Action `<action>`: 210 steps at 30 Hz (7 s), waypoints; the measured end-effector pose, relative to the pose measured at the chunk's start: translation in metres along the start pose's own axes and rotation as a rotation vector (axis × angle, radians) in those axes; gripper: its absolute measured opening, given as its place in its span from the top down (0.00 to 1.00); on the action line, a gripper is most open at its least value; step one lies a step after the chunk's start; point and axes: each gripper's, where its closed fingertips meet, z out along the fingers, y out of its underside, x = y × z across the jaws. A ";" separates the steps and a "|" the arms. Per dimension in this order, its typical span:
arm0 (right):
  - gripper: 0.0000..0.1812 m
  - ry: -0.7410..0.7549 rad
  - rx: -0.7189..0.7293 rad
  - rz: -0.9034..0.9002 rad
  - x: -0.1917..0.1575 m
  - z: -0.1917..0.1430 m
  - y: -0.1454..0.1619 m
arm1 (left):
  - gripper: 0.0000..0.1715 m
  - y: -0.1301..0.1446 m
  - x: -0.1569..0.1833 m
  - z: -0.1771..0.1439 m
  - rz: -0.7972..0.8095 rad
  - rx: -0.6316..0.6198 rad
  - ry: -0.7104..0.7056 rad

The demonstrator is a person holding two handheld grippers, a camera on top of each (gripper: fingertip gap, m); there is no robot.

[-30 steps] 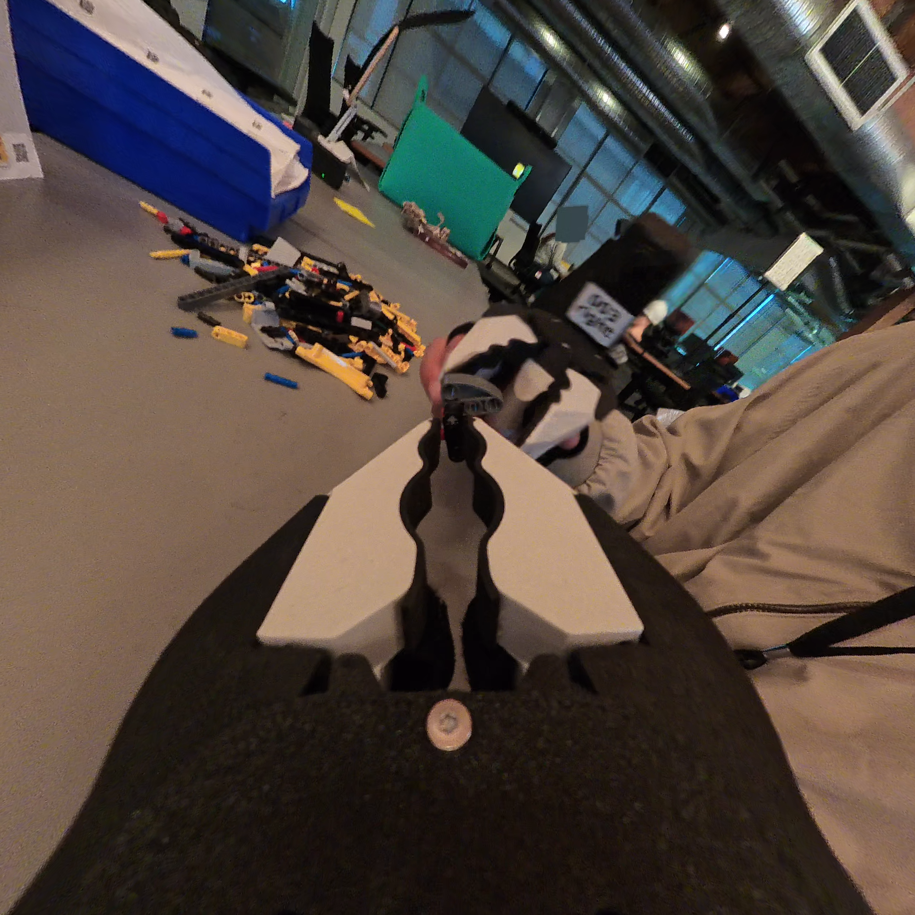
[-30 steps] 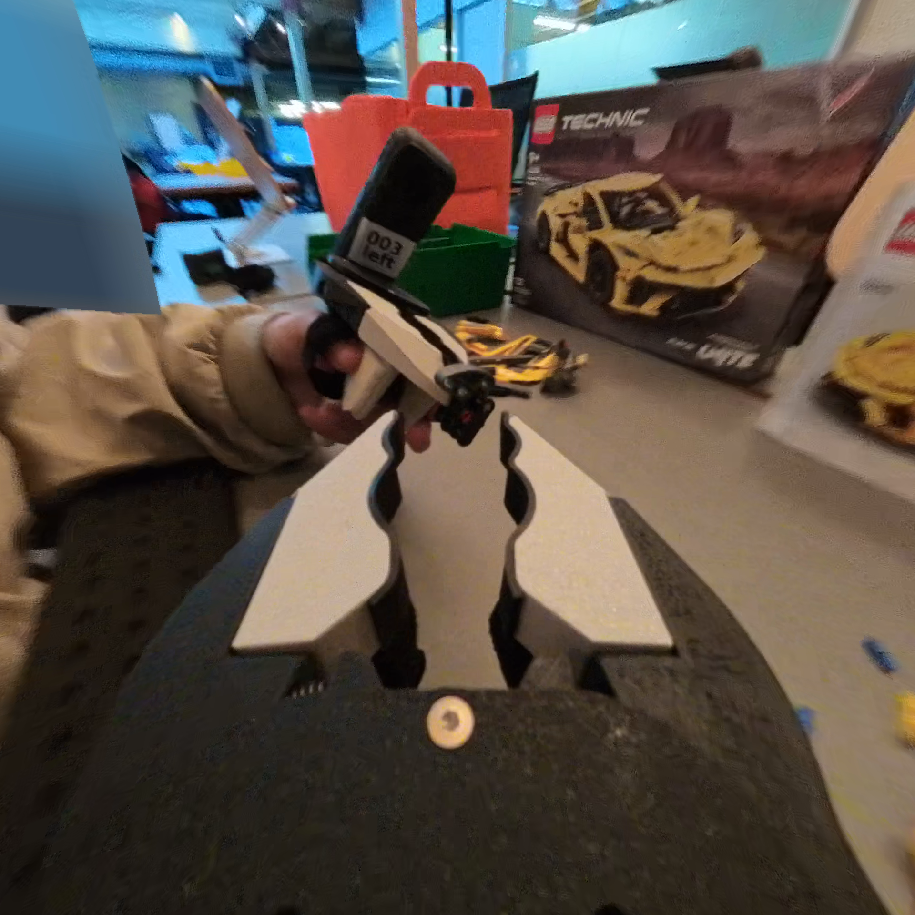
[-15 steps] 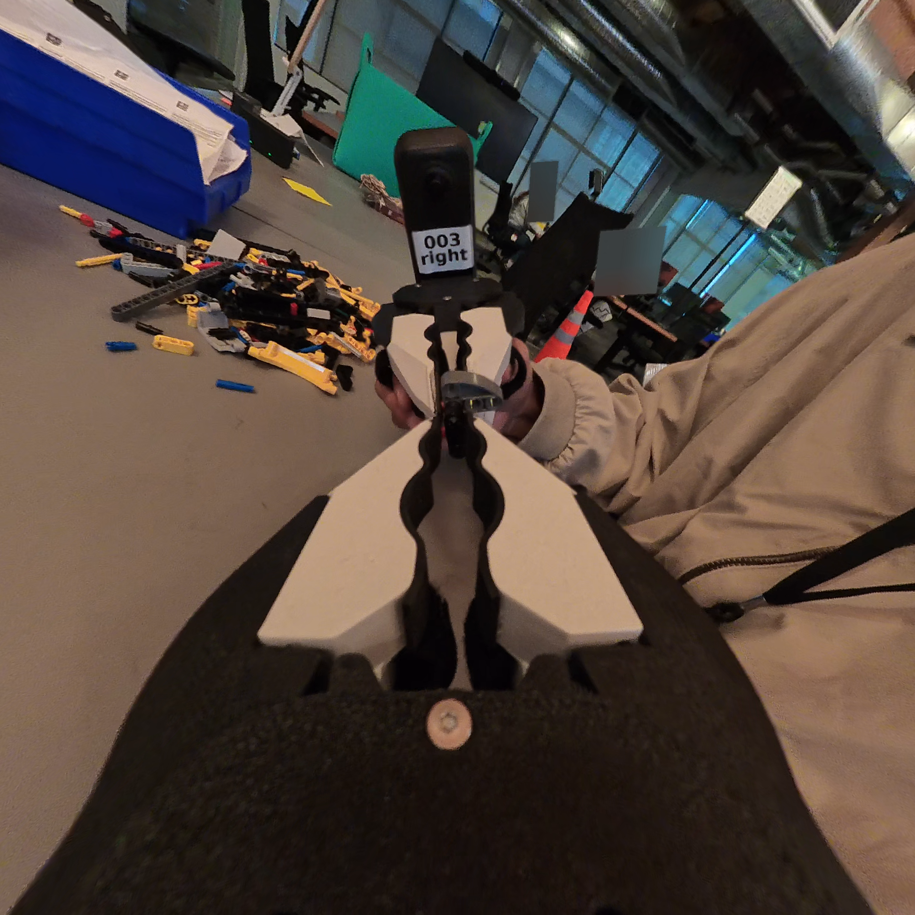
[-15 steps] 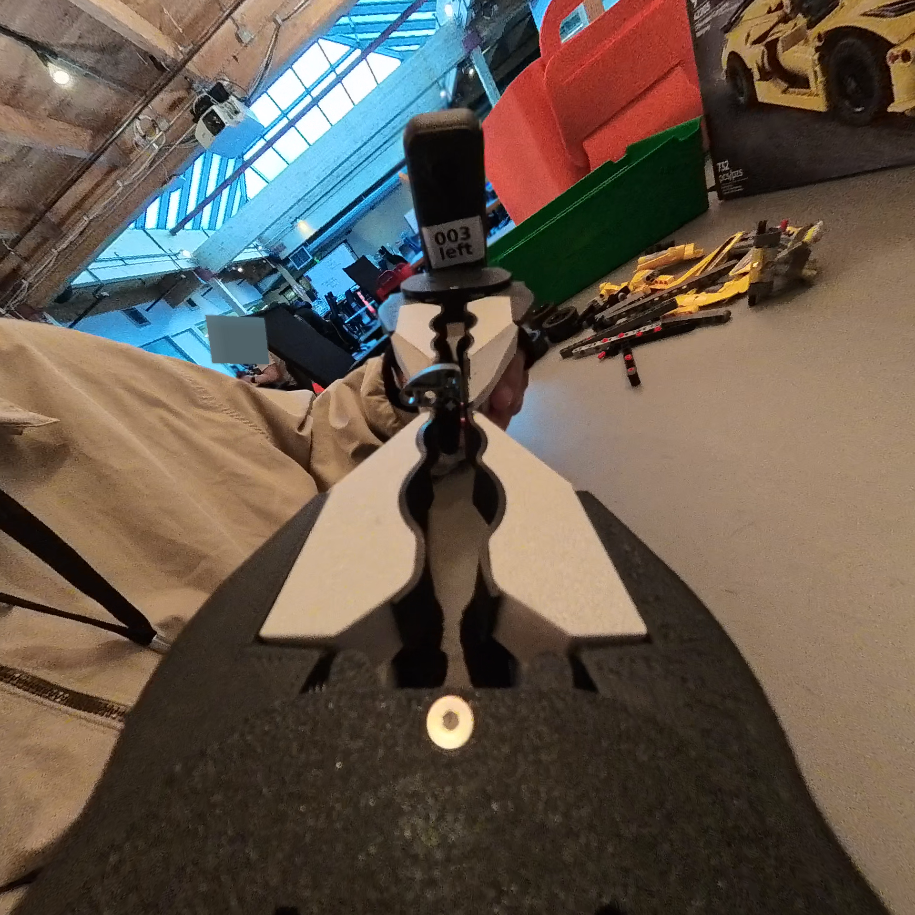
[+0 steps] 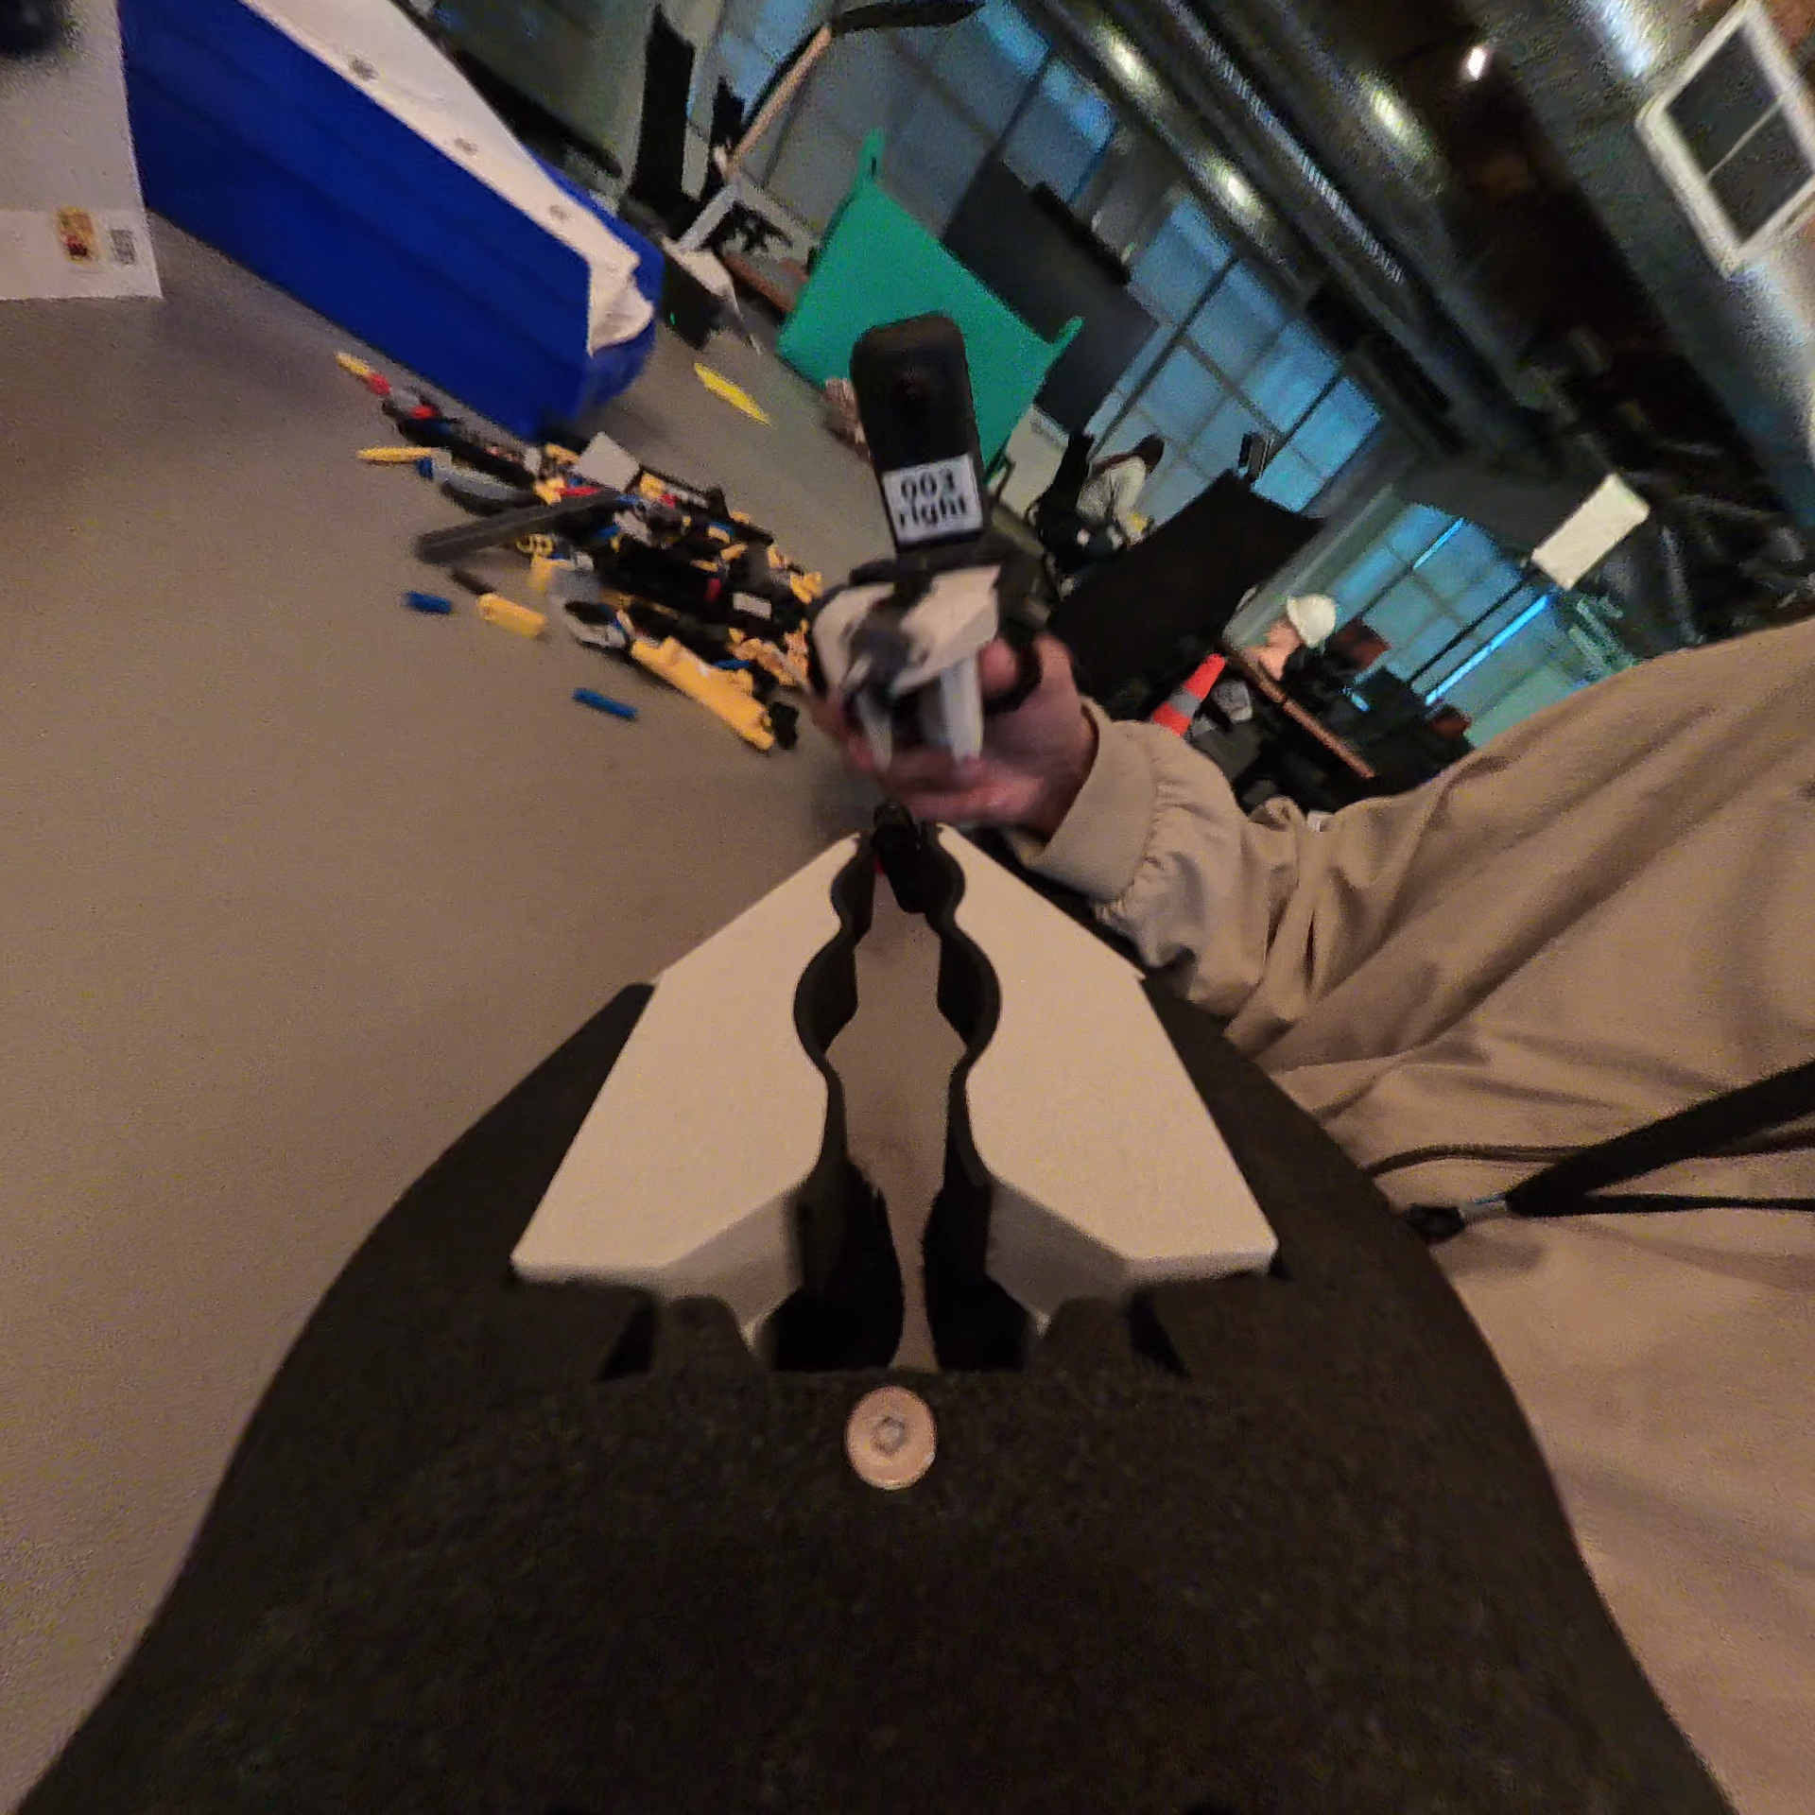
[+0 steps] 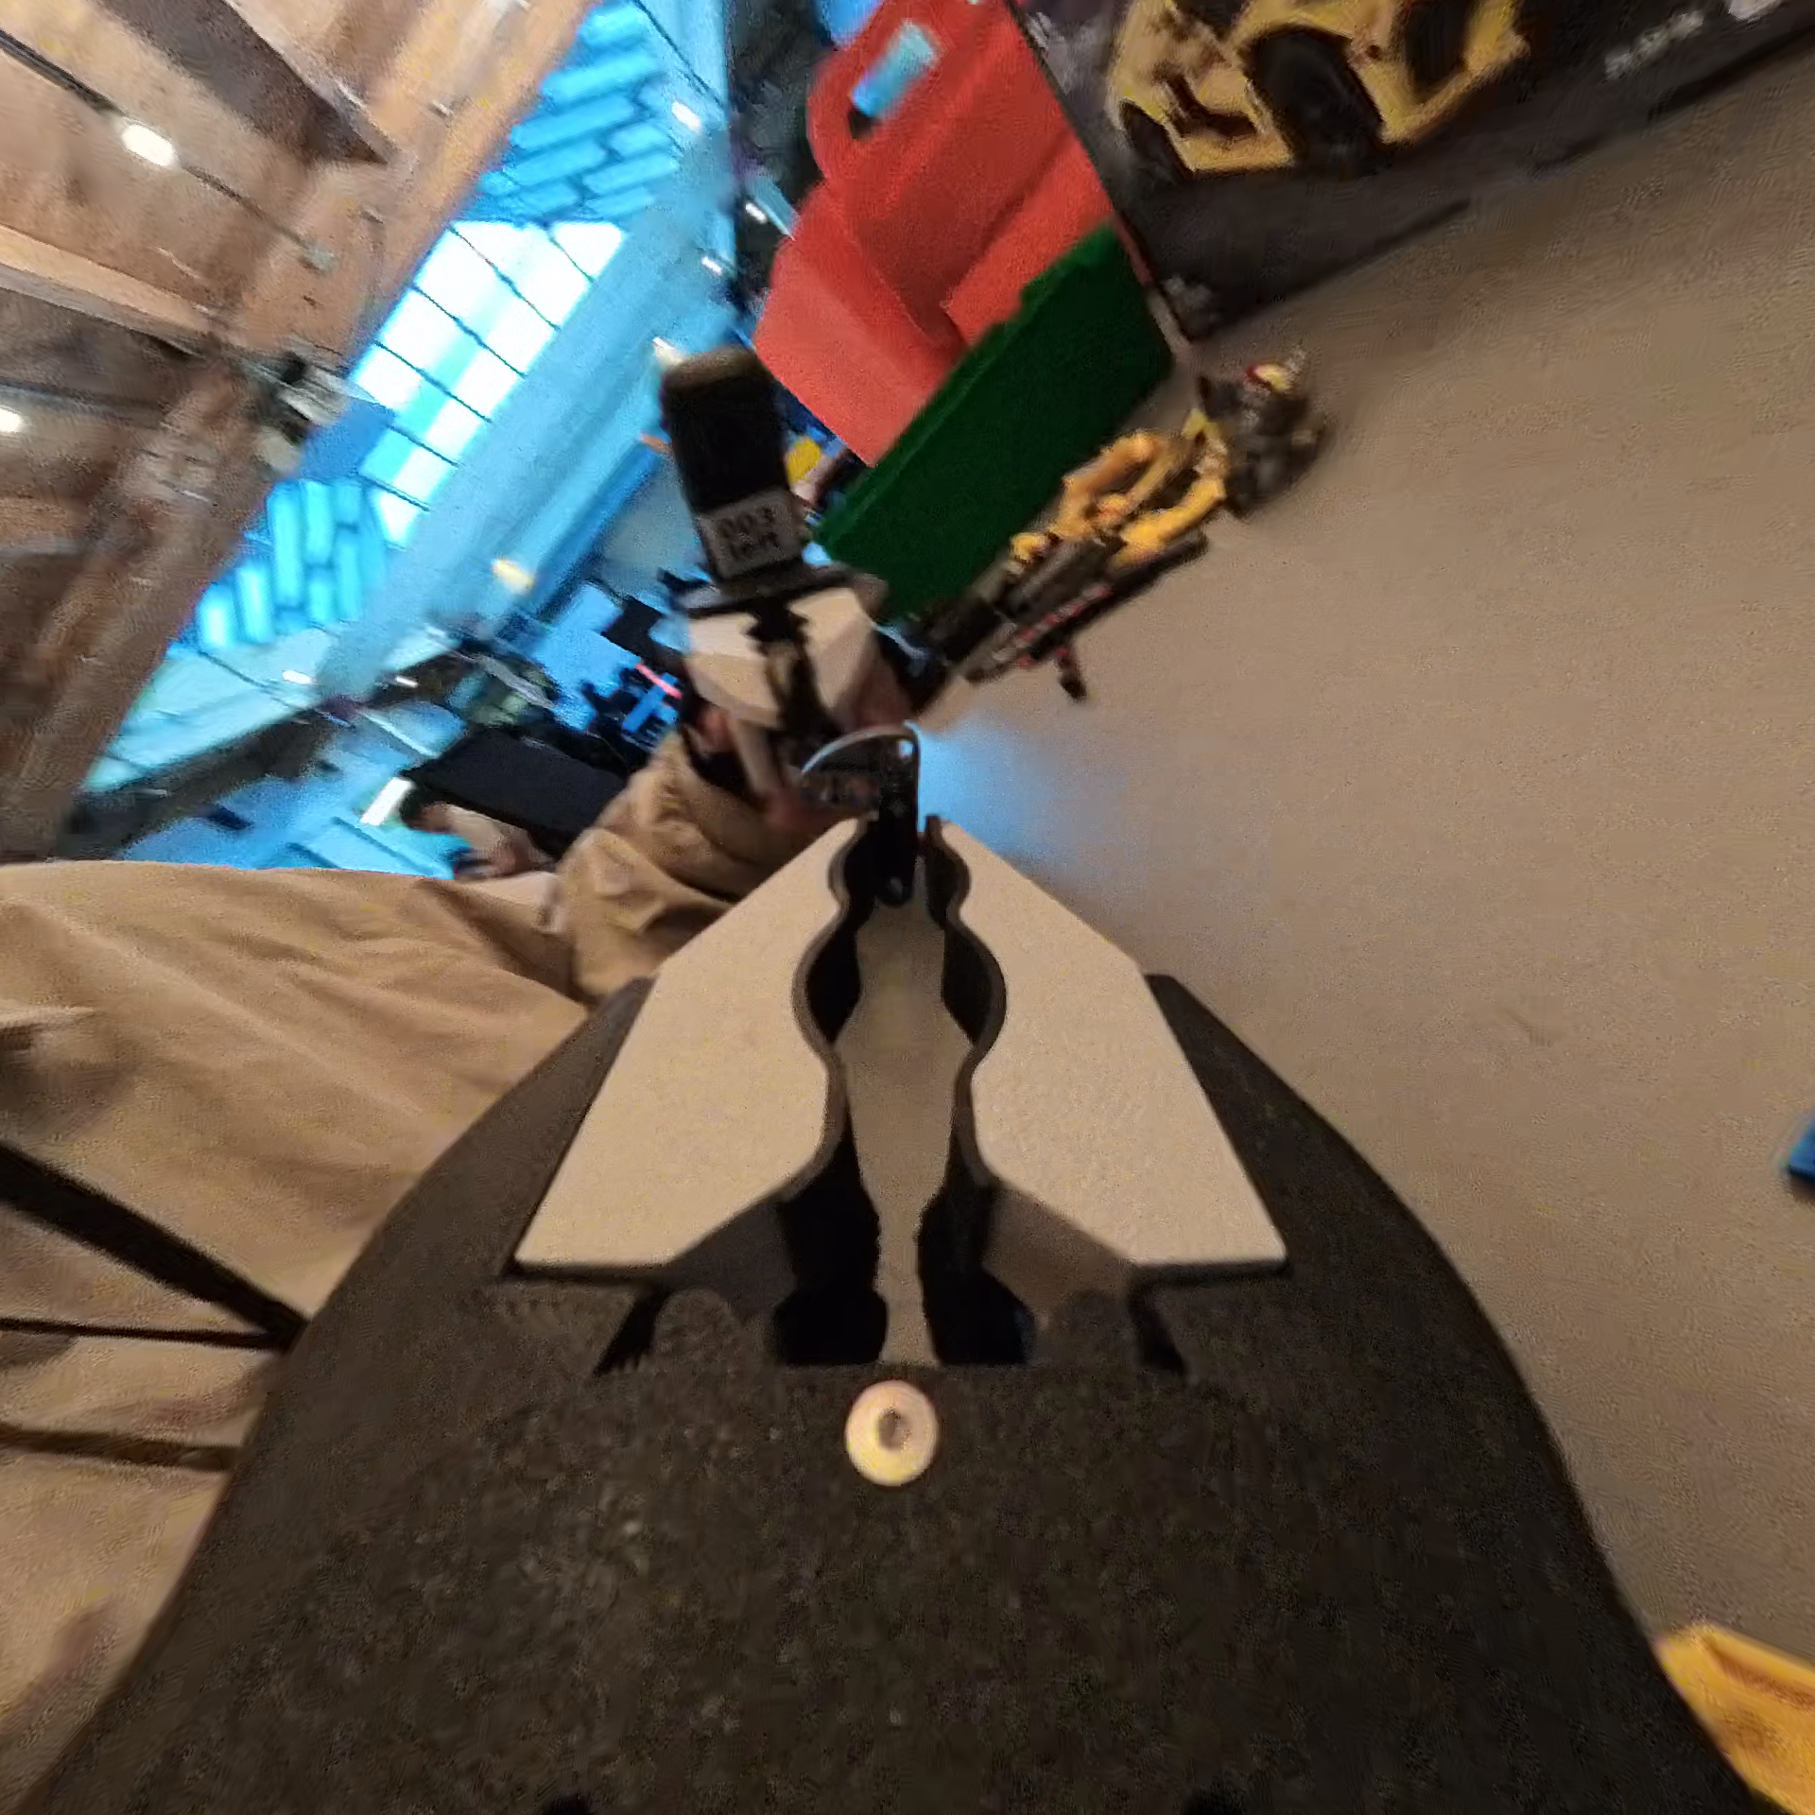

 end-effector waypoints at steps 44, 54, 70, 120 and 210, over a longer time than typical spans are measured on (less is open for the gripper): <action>0.97 -0.097 -0.120 -0.260 -0.049 0.041 0.030 | 0.95 0.018 0.031 0.026 0.156 -0.056 0.101; 0.97 -0.129 -0.120 -0.220 -0.050 0.041 0.030 | 0.95 0.020 0.032 0.028 0.328 -0.076 0.001; 0.97 -0.121 -0.059 -0.256 -0.055 0.038 0.021 | 0.94 0.020 0.035 0.034 0.281 -0.049 0.030; 0.86 0.187 -0.075 -0.137 0.016 -0.004 0.020 | 0.94 0.018 -0.146 -0.115 0.383 -0.370 -1.098; 0.81 1.020 0.022 -0.512 0.073 -0.126 -0.044 | 0.86 0.020 -0.016 0.038 0.984 -0.190 -0.628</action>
